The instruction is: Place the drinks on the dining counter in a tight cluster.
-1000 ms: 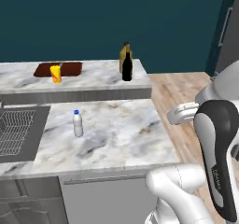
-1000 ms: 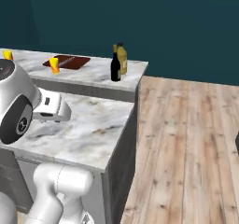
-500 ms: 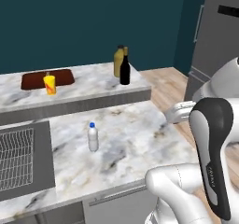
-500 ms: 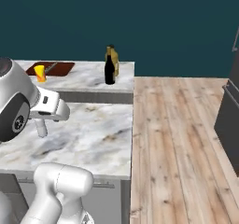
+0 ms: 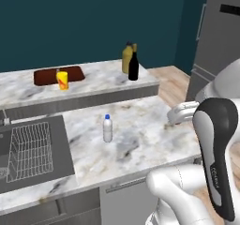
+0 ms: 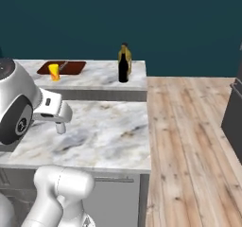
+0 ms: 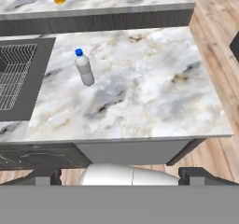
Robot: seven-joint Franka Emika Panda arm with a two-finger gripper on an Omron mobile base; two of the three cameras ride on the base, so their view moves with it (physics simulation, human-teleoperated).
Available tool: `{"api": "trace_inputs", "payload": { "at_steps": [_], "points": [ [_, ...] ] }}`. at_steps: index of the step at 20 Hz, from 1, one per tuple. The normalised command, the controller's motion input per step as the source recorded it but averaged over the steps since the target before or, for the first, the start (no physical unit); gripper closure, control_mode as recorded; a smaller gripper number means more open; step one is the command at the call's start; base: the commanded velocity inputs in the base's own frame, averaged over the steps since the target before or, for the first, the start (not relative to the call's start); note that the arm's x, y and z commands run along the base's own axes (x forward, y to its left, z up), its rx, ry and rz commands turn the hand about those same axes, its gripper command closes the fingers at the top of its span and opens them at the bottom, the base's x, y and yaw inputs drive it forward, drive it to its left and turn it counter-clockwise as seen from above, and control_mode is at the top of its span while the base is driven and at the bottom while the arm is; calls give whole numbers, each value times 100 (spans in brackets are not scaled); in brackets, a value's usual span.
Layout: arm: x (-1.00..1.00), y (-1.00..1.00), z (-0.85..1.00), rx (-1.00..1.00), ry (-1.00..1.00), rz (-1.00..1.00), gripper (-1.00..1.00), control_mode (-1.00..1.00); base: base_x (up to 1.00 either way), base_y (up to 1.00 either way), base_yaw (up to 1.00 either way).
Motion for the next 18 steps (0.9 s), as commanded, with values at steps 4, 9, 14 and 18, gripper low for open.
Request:
{"api": "trace_inputs", "payload": {
  "at_steps": [4,9,14,18],
  "points": [
    [0,0,0,0,0,0,-100,100,-1,66,7],
    [0,0,0,0,0,0,-100,100,47,40,0],
    [0,0,0,0,0,0,-100,100,0,4,0],
    [0,0,0,0,0,0,-100,100,31,13,0]
  ]
}}
